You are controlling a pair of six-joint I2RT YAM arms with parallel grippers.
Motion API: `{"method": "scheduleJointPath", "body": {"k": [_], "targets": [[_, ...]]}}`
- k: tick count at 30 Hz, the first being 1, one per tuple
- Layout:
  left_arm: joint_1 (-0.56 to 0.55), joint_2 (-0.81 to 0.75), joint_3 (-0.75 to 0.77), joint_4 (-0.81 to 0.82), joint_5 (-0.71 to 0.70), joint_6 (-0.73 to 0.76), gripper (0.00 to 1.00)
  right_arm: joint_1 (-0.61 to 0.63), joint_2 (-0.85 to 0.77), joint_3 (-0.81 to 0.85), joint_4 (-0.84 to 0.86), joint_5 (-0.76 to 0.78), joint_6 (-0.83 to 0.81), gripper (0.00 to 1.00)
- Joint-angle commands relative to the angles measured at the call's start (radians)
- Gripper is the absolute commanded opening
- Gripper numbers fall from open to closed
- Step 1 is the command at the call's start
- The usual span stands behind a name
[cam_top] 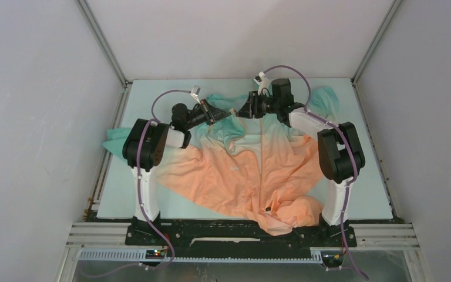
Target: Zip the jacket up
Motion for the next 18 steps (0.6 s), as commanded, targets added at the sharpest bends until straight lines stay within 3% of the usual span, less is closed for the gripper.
{"method": "scheduleJointPath", "body": {"k": [1,8,14,18], "targets": [[0.001,0.0,0.048,0.041,0.021,-0.008,0.0,0.009,-0.017,0.042,0.046,0.009,0.039,0.42],[-0.001,0.0,0.044,0.062,0.023,-0.018,0.0,0.009,0.033,0.076,0.054,0.007,0.062,0.47],[-0.001,-0.003,0.042,0.062,0.024,-0.016,0.0,0.013,0.034,0.078,0.063,-0.004,0.072,0.47],[-0.001,0.001,0.045,0.063,0.022,-0.018,0.0,0.008,0.029,0.078,0.066,-0.037,0.088,0.41]]}}
